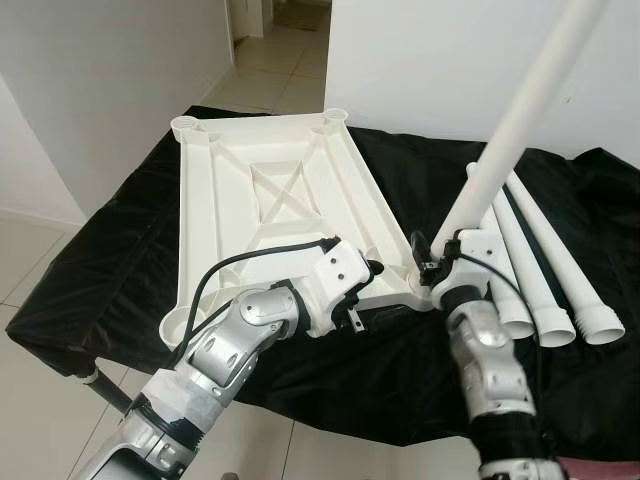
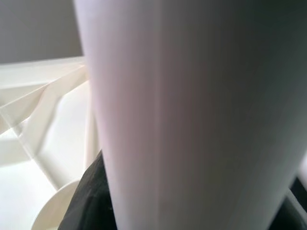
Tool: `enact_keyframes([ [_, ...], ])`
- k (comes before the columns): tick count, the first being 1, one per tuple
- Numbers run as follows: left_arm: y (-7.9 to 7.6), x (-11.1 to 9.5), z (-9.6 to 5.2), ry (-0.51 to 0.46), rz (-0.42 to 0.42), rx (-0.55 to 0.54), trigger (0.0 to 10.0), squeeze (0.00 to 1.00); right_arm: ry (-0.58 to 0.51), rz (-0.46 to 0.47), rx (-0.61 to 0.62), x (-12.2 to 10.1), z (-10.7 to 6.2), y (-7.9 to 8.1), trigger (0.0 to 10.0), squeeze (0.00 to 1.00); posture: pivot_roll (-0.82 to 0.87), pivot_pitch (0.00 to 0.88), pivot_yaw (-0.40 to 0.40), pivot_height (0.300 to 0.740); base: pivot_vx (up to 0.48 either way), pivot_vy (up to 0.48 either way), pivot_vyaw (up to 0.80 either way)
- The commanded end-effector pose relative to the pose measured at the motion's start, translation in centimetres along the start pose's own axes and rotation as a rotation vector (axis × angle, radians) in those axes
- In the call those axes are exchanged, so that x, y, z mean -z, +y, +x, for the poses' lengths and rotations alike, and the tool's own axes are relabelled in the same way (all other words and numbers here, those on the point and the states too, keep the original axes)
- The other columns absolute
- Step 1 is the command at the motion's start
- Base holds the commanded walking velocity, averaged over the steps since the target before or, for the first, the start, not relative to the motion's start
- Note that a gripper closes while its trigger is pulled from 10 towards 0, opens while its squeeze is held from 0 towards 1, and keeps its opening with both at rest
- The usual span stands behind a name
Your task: Building children table
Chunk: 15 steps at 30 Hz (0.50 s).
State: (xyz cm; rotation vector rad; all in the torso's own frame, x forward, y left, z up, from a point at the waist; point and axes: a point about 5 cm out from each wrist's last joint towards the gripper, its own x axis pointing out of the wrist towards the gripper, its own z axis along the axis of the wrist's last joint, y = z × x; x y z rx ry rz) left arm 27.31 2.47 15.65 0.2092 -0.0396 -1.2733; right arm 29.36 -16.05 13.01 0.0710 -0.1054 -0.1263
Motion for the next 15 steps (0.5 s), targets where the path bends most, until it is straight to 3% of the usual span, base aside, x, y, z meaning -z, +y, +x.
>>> enact_keyframes([
  [1, 0.26, -0.11, -0.17, 0.003, 0.023, 0.017, 10.0, 0.00, 0.080, -0.006, 0.127, 1.59, -0.99, -1.16, 10.0, 0.00, -0.10, 0.000, -0.054, 0.740, 0.000, 0.000, 0.00],
  [4, 0.52, -0.06, -0.39, 0.006, 0.028, 0.015, 10.0, 0.00, 0.092, 0.028, 0.133, 1.85, -1.59, -0.38, 10.0, 0.00, -0.10, 0.000, -0.044, 0.740, 0.000, 0.000, 0.00],
  [14, 1.00, -0.39, -0.52, 0.010, 0.049, 0.028, 10.0, 0.00, 0.059, 0.046, 0.140, 1.20, -1.79, -0.62, 10.0, 0.00, -0.10, 0.000, -0.027, 0.740, 0.000, 0.000, 0.00],
  [15, 1.17, -0.49, -0.55, 0.011, 0.056, 0.030, 10.0, 0.00, 0.045, 0.053, 0.126, 0.92, -1.74, -0.53, 10.0, 1.00, -0.10, 0.000, -0.027, 0.740, 0.000, 0.000, 0.00],
])
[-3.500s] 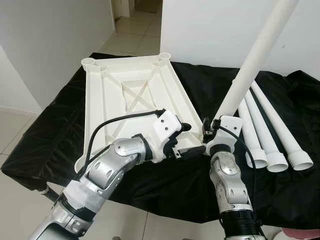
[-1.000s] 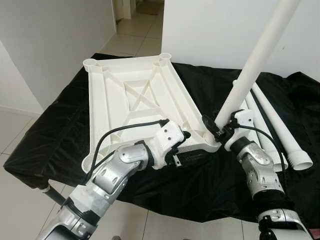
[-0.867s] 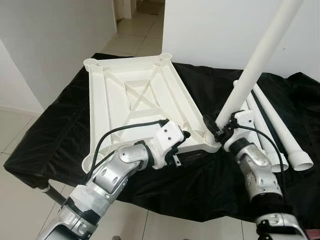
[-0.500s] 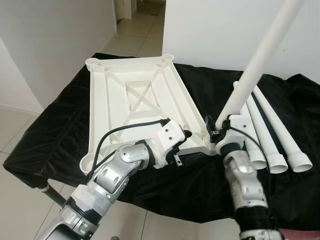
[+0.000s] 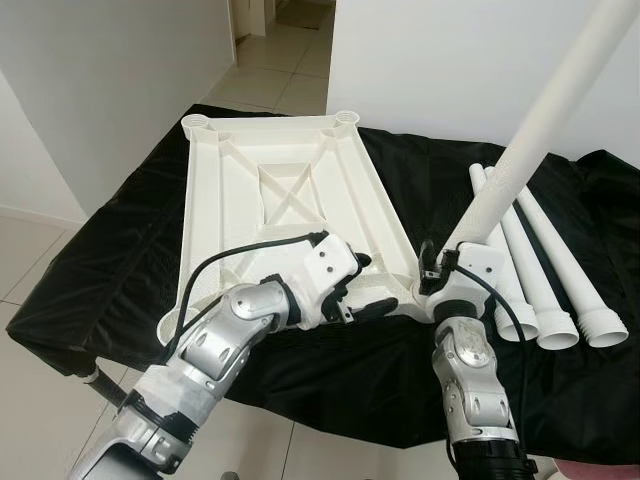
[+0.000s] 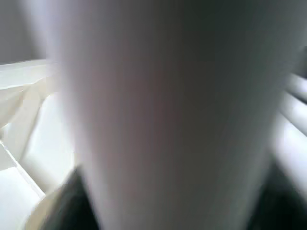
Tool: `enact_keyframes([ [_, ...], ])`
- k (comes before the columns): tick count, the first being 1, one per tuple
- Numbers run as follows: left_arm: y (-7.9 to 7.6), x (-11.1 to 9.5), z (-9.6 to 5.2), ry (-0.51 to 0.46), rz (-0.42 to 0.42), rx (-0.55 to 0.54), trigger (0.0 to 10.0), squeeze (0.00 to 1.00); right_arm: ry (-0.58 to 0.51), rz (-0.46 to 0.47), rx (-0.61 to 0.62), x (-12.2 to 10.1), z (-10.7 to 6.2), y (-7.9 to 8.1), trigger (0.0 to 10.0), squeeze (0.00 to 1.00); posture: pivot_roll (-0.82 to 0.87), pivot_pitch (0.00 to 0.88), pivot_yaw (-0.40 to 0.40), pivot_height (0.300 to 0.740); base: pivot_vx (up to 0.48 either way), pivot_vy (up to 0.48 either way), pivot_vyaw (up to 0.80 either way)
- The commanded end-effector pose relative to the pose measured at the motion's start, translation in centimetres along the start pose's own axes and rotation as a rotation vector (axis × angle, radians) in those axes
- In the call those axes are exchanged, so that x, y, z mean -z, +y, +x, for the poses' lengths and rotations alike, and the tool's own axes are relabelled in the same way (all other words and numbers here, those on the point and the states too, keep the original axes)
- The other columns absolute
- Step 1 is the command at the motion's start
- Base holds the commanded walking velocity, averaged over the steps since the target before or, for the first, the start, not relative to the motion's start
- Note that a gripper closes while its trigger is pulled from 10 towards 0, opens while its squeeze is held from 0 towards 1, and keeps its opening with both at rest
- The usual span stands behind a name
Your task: Building children table
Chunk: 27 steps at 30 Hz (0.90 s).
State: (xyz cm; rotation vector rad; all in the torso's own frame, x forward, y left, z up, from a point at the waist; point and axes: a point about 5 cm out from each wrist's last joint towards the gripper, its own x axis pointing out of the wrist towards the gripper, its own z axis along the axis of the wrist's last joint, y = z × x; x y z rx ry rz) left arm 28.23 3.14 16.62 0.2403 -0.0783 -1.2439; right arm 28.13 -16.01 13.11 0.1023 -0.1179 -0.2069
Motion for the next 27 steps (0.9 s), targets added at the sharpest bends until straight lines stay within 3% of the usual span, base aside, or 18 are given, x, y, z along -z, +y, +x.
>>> enact_keyframes([
  [1, 0.1, 0.2, -0.2, 0.021, 0.016, 0.057, 10.0, 0.00, 0.045, 0.023, 0.017, 0.9, -0.4, -0.4, 10.0, 1.00, -0.10, 0.000, -0.023, 0.740, 0.000, 0.000, 0.00],
  [5, 0.3, 0.2, -0.3, 0.022, 0.018, 0.054, 10.0, 0.00, 0.039, 0.007, -0.016, 0.8, -0.2, -0.3, 10.0, 1.00, -0.11, 0.000, -0.012, 0.740, 0.000, 0.000, 0.00],
  [11, 0.3, 0.3, -0.5, 0.021, 0.015, 0.052, 10.0, 0.00, 0.017, -0.017, -0.164, 0.3, 0.4, -0.3, 10.0, 1.00, -0.11, 0.000, -0.003, 0.740, 0.000, 0.000, 0.00],
  [12, 0.1, 0.3, -0.5, 0.018, 0.008, 0.052, 10.0, 0.00, 0.016, -0.033, -0.238, 0.3, 0.6, -0.6, 10.0, 0.87, -0.11, 0.000, 0.004, 0.740, 0.000, 0.000, 0.00],
  [13, 0.1, 0.3, -0.5, 0.018, 0.008, 0.052, 10.0, 0.00, 0.016, -0.033, -0.238, 0.3, 0.6, -0.6, 10.0, 0.87, -0.11, 0.000, 0.004, 0.740, 0.000, 0.000, 0.00],
  [14, 0.1, 0.3, -0.5, 0.018, 0.005, 0.052, 10.0, 0.00, 0.017, -0.048, -0.294, 0.3, 0.9, -0.9, 10.0, 0.35, -0.11, 0.000, 0.008, 0.740, 0.000, 0.000, 0.00],
  [15, 0.1, 0.3, -0.5, 0.018, 0.005, 0.052, 10.0, 0.00, 0.017, -0.048, -0.294, 0.3, 0.9, -0.9, 10.0, 0.35, -0.11, 0.000, 0.008, 0.740, 0.000, 0.000, 0.00],
  [16, 0.0, 0.4, -0.6, 0.021, 0.005, 0.052, 10.0, 0.00, 0.023, -0.048, -0.351, 0.3, 1.1, -1.0, 10.0, 0.00, -0.11, 0.000, 0.007, 0.740, 0.000, 0.000, 0.00],
  [20, -0.4, 0.4, -0.4, 0.023, 0.003, 0.059, 10.0, 0.00, 0.033, -0.061, -0.492, 0.4, 1.5, -1.0, 10.0, 0.00, -0.10, 0.000, 0.012, 0.740, 0.000, 0.000, 0.00],
  [22, -0.4, 0.4, -0.4, 0.023, 0.003, 0.059, 10.0, 0.00, 0.033, -0.061, -0.492, 0.4, 1.5, -1.0, 10.0, 0.00, -0.10, 0.000, 0.012, 0.740, 0.000, 0.000, 0.00],
  [23, -0.6, 0.4, -0.3, 0.022, 0.003, 0.066, 10.0, 0.00, 0.032, -0.088, -0.571, 0.3, 2.4, -1.0, 10.0, 0.00, -0.10, 0.000, 0.017, 0.740, 0.000, 0.000, 0.00],
  [27, -0.6, 0.4, -0.2, 0.023, 0.006, 0.071, 10.0, 0.00, 0.023, -0.102, -0.610, 0.0, 3.2, -1.1, 10.0, 0.00, -0.10, 0.000, 0.019, 0.740, 0.000, 0.000, 0.00],
])
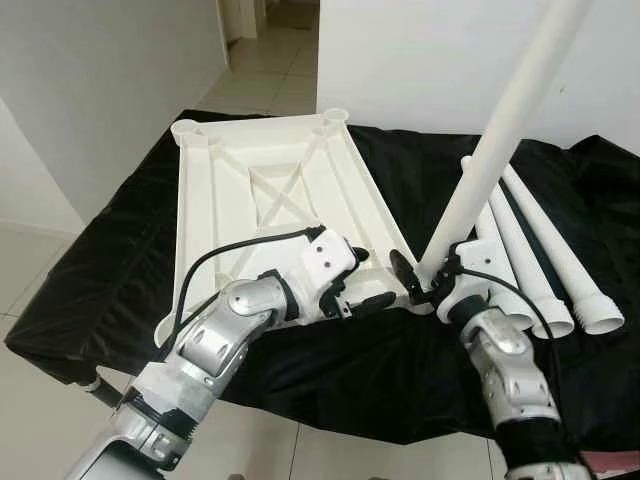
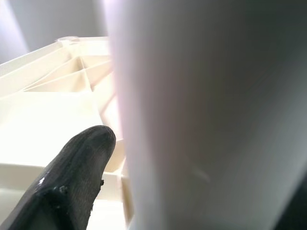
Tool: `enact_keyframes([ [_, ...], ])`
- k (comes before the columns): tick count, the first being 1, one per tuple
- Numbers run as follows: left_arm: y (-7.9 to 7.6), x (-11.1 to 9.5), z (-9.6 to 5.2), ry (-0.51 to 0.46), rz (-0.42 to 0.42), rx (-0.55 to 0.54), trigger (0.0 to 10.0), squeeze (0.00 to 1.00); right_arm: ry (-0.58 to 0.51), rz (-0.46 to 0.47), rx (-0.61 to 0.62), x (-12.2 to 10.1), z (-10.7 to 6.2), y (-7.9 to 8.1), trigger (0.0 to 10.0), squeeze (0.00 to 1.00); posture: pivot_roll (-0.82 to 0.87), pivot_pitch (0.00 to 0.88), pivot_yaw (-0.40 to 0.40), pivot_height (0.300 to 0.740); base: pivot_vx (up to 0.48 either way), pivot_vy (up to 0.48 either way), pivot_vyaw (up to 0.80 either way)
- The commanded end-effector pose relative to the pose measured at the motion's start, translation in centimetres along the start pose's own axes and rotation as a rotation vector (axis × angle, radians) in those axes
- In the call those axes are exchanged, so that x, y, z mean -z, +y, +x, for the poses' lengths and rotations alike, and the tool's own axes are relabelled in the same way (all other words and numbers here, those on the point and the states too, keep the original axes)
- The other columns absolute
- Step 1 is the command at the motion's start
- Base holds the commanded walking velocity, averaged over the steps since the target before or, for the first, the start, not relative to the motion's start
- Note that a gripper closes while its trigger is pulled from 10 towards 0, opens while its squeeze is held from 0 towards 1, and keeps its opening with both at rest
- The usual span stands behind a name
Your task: Building children table
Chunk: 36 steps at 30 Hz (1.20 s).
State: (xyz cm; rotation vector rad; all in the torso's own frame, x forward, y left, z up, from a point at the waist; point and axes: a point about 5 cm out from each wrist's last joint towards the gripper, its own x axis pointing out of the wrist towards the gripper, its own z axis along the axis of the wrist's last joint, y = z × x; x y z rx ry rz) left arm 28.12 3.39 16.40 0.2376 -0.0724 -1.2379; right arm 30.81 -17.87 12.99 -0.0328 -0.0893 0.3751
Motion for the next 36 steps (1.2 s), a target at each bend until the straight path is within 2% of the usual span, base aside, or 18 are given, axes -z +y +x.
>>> enact_keyframes([
  [1, -0.5, 0.2, 0.0, 0.019, 0.012, 0.076, 10.0, 0.00, -0.021, -0.005, -0.022, -0.3, 0.2, 0.0, 10.0, 0.00, -0.10, 0.000, 0.019, 0.740, 0.000, 0.000, 0.00],
  [2, -0.4, 0.2, 0.1, 0.020, 0.013, 0.076, 10.0, 0.00, -0.021, -0.006, -0.035, -0.4, 0.5, -0.3, 10.0, 0.00, -0.10, 0.000, 0.021, 0.740, 0.000, 0.000, 0.00],
  [3, -0.3, 0.1, 0.2, 0.017, 0.016, 0.076, 10.0, 0.00, -0.021, -0.016, -0.055, -0.6, 0.8, -0.6, 8.5, 0.00, -0.10, 0.000, 0.022, 0.740, 0.000, 0.000, 0.00],
  [5, -0.2, 0.0, 0.2, 0.016, 0.018, 0.075, 10.0, 0.00, -0.021, -0.020, -0.067, -0.7, 0.9, -0.8, 8.5, 0.00, -0.10, 0.000, 0.023, 0.740, 0.000, 0.000, 0.00],
  [6, -0.1, -0.1, 0.3, 0.014, 0.020, 0.074, 10.0, 0.00, -0.018, -0.026, -0.079, -0.8, 1.1, -1.1, 7.3, 0.00, -0.10, 0.000, 0.024, 0.740, 0.000, 0.000, 0.00],
  [7, -0.1, -0.1, 0.3, 0.014, 0.020, 0.074, 10.0, 0.00, -0.018, -0.026, -0.079, -0.8, 1.1, -1.1, 7.3, 0.00, -0.10, 0.000, 0.024, 0.740, 0.000, 0.000, 0.00],
  [8, 0.0, -0.2, 0.3, 0.013, 0.025, 0.074, 10.0, 0.00, -0.011, -0.029, -0.085, -0.8, 1.1, -1.5, 2.3, 0.00, -0.10, 0.000, 0.027, 0.740, 0.000, 0.000, 0.00],
  [9, 0.0, -0.2, 0.3, 0.013, 0.025, 0.074, 10.0, 0.00, -0.011, -0.029, -0.085, -0.8, 1.1, -1.5, 2.3, 0.00, -0.10, 0.000, 0.027, 0.740, 0.000, 0.000, 0.00],
  [10, 0.1, -0.2, 0.4, 0.013, 0.027, 0.074, 10.0, 0.00, -0.006, -0.030, -0.092, -0.7, 1.1, -1.8, 0.0, 0.00, -0.10, 0.000, 0.029, 0.740, 0.000, 0.000, 0.00],
  [13, 0.1, -0.2, 0.4, 0.012, 0.028, 0.079, 10.0, 0.00, 0.004, -0.026, -0.089, -0.4, 0.6, -2.3, 0.0, 0.00, -0.11, 0.000, 0.037, 0.740, 0.000, 0.000, 0.00],
  [20, 0.0, -0.3, 0.6, 0.009, 0.028, 0.087, 10.0, 0.00, 0.012, -0.003, -0.076, 0.3, -0.2, -2.1, 0.0, 0.00, -0.12, 0.000, 0.038, 0.740, 0.000, 0.000, 0.00],
  [21, 0.1, -0.3, 0.6, 0.008, 0.030, 0.087, 10.0, 0.00, 0.020, 0.006, -0.055, 0.7, -0.4, -1.8, 2.8, 0.00, -0.12, 0.000, 0.038, 0.740, 0.000, 0.000, 0.00],
  [23, 0.1, -0.3, 0.6, 0.007, 0.031, 0.086, 10.0, 0.00, 0.027, 0.015, -0.036, 0.9, -0.6, -1.6, 2.8, 0.00, -0.12, 0.000, 0.038, 0.740, 0.000, 0.000, 0.00],
  [24, 0.1, -0.4, 0.7, 0.005, 0.033, 0.087, 10.0, 0.00, 0.035, 0.014, -0.023, 1.0, -0.7, -1.4, 9.5, 0.00, -0.12, 0.000, 0.036, 0.740, 0.000, 0.000, 0.00],
  [25, 0.1, -0.4, 0.7, 0.005, 0.033, 0.087, 10.0, 0.00, 0.035, 0.014, -0.023, 1.0, -0.7, -1.4, 9.5, 0.00, -0.12, 0.000, 0.036, 0.740, 0.000, 0.000, 0.00],
  [26, 0.3, -0.4, 0.7, 0.006, 0.034, 0.084, 10.0, 0.00, 0.047, 0.022, 0.001, 1.2, -0.7, -1.0, 10.0, 0.00, -0.12, 0.000, 0.038, 0.740, 0.000, 0.000, 0.00],
  [31, 0.3, -0.3, 0.7, 0.008, 0.038, 0.080, 10.0, 0.00, 0.061, 0.048, 0.058, 1.5, -0.6, -0.4, 10.0, 0.00, -0.11, 0.000, 0.026, 0.740, 0.000, 0.000, 0.00],
  [36, 0.7, -0.3, 0.4, 0.011, 0.047, 0.055, 10.0, 0.00, 0.088, 0.104, 0.194, 1.8, -0.1, 1.0, 10.0, 0.00, -0.09, 0.000, 0.007, 0.740, 0.000, 0.000, 0.00],
])
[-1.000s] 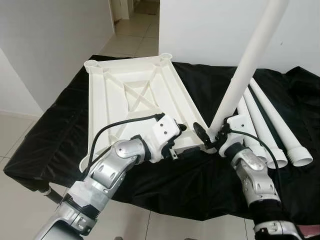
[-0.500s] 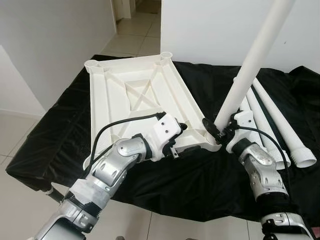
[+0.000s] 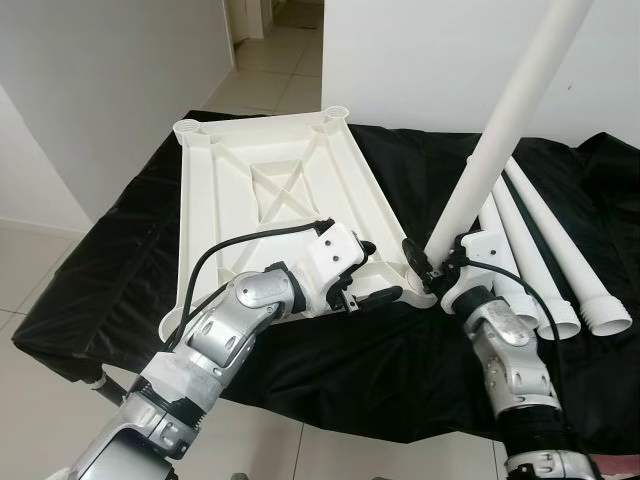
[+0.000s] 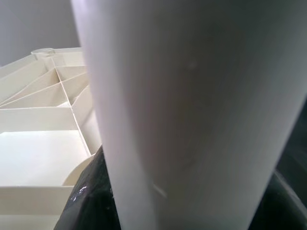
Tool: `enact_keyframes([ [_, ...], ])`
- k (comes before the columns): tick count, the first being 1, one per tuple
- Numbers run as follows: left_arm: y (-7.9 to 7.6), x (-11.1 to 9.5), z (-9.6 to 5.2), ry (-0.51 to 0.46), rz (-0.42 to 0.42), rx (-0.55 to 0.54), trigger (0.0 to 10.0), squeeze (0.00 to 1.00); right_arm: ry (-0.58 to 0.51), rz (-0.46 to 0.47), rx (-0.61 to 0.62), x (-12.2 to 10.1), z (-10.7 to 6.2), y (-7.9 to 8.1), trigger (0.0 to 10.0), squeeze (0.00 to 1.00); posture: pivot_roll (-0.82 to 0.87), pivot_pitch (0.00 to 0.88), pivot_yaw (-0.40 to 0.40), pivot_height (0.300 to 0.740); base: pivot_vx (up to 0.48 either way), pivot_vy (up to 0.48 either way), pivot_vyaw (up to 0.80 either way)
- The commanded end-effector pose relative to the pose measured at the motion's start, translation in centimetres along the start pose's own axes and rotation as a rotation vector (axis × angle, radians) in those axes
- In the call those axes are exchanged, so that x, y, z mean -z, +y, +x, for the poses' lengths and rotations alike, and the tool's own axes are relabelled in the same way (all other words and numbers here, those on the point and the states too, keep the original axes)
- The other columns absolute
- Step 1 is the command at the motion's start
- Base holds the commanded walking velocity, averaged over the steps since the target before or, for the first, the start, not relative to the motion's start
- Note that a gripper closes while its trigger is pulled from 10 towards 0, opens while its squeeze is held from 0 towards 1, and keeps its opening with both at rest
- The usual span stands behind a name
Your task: Building children table
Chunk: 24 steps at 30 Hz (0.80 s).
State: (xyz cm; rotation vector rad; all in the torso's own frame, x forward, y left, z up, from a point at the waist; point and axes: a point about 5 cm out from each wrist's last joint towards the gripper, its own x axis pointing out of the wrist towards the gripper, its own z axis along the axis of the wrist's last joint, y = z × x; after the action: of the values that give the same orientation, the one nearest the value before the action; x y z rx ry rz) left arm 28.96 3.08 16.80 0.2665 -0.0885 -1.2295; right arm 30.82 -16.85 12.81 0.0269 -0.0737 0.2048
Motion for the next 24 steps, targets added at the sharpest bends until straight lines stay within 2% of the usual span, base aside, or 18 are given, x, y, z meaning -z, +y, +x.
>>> enact_keyframes([
  [1, 0.1, 0.0, -0.2, 0.007, 0.016, 0.055, 10.0, 0.00, 0.088, 0.053, 0.078, 1.7, -0.4, 0.2, 10.0, 0.00, -0.09, 0.000, 0.006, 0.740, 0.000, 0.000, 0.00],
  [5, -0.1, 0.0, -0.4, 0.002, 0.010, 0.048, 10.0, 0.00, 0.084, 0.063, 0.322, 1.9, -0.6, 1.1, 10.0, 0.00, -0.08, 0.000, -0.010, 0.740, 0.000, 0.000, 0.00],
  [6, -0.1, 0.0, -0.4, 0.002, 0.010, 0.048, 10.0, 0.00, 0.084, 0.063, 0.322, 1.9, -0.6, 1.1, 10.0, 0.00, -0.08, 0.000, -0.010, 0.740, 0.000, 0.000, 0.00],
  [8, -0.1, 0.1, -0.5, 0.006, 0.012, 0.048, 10.0, 0.00, 0.085, 0.097, 0.406, 2.1, -0.7, 2.1, 10.0, 0.00, -0.07, 0.000, -0.013, 0.740, 0.000, 0.000, 0.00],
  [10, -0.1, 0.1, -0.5, 0.006, 0.012, 0.048, 10.0, 0.00, 0.085, 0.097, 0.406, 2.1, -0.7, 2.1, 10.0, 0.00, -0.07, 0.000, -0.013, 0.740, 0.000, 0.000, 0.00],
  [12, -0.1, 0.2, -0.5, 0.007, 0.011, 0.042, 10.0, 0.00, 0.099, 0.143, 0.413, 2.4, -0.7, 3.5, 10.0, 0.00, -0.07, 0.000, -0.012, 0.740, 0.000, 0.000, 0.00],
  [14, -0.1, 0.1, -0.4, 0.006, 0.011, 0.042, 10.0, 0.00, 0.106, 0.151, 0.415, 2.4, -0.7, 3.7, 10.0, 0.00, -0.07, 0.000, -0.012, 0.740, 0.000, 0.000, 0.00],
  [16, -0.2, 0.2, -0.4, 0.005, 0.011, 0.046, 10.0, 0.00, 0.105, 0.117, 0.433, 2.3, -0.8, 3.1, 10.0, 0.00, -0.07, 0.000, -0.015, 0.740, 0.000, 0.000, 0.00],
  [21, -0.2, 0.2, -0.3, 0.003, 0.012, 0.049, 10.0, 0.00, 0.083, 0.099, 0.446, 1.8, -0.8, 2.8, 10.0, 0.00, -0.08, 0.000, -0.017, 0.740, 0.000, 0.000, 0.00],
  [22, -0.2, 0.2, -0.3, 0.002, 0.011, 0.048, 10.0, 0.00, 0.068, 0.101, 0.439, 1.6, -0.8, 2.6, 10.0, 0.21, -0.08, 0.000, -0.016, 0.740, 0.000, 0.000, 0.00],
  [24, -0.2, 0.2, -0.3, 0.002, 0.011, 0.048, 10.0, 0.00, 0.068, 0.101, 0.439, 1.6, -0.8, 2.6, 10.0, 0.21, -0.08, 0.000, -0.016, 0.740, 0.000, 0.000, 0.00],
])
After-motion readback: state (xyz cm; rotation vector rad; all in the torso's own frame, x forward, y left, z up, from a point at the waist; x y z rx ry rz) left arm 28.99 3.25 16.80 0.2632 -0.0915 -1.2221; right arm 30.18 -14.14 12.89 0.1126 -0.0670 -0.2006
